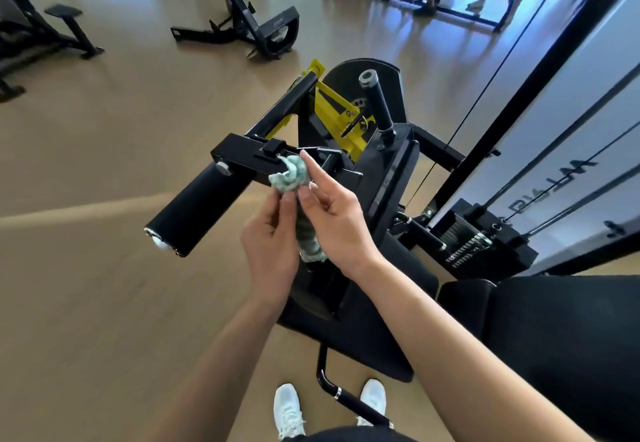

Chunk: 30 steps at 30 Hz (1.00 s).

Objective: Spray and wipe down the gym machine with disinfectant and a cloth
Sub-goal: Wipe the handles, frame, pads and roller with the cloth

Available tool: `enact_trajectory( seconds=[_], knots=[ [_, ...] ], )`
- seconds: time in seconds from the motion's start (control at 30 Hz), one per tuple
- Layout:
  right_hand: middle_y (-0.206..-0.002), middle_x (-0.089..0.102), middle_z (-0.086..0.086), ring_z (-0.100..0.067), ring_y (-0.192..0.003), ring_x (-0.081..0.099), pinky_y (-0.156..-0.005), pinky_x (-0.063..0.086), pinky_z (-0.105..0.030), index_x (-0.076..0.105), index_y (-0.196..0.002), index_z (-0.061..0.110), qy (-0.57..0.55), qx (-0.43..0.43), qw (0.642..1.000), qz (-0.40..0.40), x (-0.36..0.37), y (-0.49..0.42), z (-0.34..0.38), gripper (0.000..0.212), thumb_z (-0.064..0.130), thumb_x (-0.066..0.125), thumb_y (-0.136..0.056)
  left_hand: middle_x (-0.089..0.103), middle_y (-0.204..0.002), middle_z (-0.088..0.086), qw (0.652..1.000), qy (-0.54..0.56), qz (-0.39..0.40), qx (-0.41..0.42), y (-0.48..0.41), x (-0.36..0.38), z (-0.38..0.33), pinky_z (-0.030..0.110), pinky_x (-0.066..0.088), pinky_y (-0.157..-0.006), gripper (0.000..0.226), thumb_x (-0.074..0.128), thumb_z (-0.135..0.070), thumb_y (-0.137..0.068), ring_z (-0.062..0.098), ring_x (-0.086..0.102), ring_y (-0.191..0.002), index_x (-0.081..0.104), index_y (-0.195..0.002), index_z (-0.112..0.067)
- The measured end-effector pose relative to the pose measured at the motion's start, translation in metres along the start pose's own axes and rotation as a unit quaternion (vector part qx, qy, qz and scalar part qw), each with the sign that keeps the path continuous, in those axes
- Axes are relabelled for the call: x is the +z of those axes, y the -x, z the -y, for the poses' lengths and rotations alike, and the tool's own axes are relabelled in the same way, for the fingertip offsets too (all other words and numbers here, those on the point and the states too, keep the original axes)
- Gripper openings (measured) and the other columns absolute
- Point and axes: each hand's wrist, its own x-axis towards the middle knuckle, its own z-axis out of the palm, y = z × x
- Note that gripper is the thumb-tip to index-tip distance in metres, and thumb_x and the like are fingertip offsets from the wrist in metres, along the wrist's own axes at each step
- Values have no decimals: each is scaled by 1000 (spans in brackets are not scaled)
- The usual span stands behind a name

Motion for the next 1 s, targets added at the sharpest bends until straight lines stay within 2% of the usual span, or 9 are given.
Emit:
enact_trajectory(
  seconds=[0.17,0.27,0.43,0.57,0.67,0.73,0.83,0.9,1.0],
  knots=[
    [-113,76,7,-6,-106,71,-100,57,-39,62,-142,27,20,-4,1000,-8,-2,2,-3,40,12,51,-107,74,-84,-8,999,-40,0,21,1,0,8,22,53,-68,25,53,-25,-108,6,69,-77,75,-110,-14],
    [-99,76,-8,-23,-88,72,-88,60,-52,72,-121,21,50,31,998,-9,-5,19,-25,27,12,50,-107,72,-74,-10,995,-99,23,18,15,-8,28,25,50,-60,26,55,-29,-107,4,64,-65,75,-95,-17],
    [-96,78,1,-21,-94,73,-90,59,-48,73,-116,27,105,65,992,21,-17,37,-41,30,9,53,-103,78,-82,-6,990,-108,86,-12,30,-21,47,50,60,-72,26,61,-42,-98,19,75,-78,78,-100,-23],
    [-101,75,-17,-26,-92,72,-92,57,-58,74,-109,17,18,55,998,36,-13,15,-13,24,19,52,-101,79,-92,-7,996,-76,45,22,8,-15,14,43,63,-79,23,62,-29,-104,9,76,-86,78,-117,-19],
    [-109,77,-9,-21,-104,72,-95,59,-46,75,-120,20,-39,28,998,51,-10,-4,15,28,28,51,-107,77,-86,-3,997,-66,18,42,-13,-9,-6,49,61,-78,22,59,-35,-102,16,75,-81,78,-107,-26],
    [-107,78,-4,-23,-106,74,-95,60,-47,75,-122,24,-31,11,999,40,-8,-12,21,29,33,51,-108,76,-85,-1,997,-54,8,48,-16,-6,-7,49,61,-78,19,59,-29,-104,17,74,-80,77,-106,-24],
    [-95,77,-12,-25,-91,74,-86,60,-56,78,-108,18,10,10,1000,3,-6,-9,4,26,30,54,-106,78,-88,-7,996,-71,-2,55,-4,-7,6,33,62,-75,25,60,-26,-105,7,74,-80,76,-123,-17],
    [-89,73,-20,-26,-79,69,-77,58,-61,75,-99,10,43,23,999,-6,-9,4,-17,30,32,55,-103,77,-83,-9,994,-94,10,61,8,-11,23,39,61,-69,24,63,-29,-103,4,72,-74,78,-118,-19],
    [-90,78,-3,-22,-85,73,-85,60,-51,77,-106,21,74,44,996,14,-17,30,-39,21,23,56,-105,80,-89,-11,994,-92,55,24,23,-17,41,46,62,-74,21,69,-30,-98,5,75,-80,79,-115,-24]
  ],
)
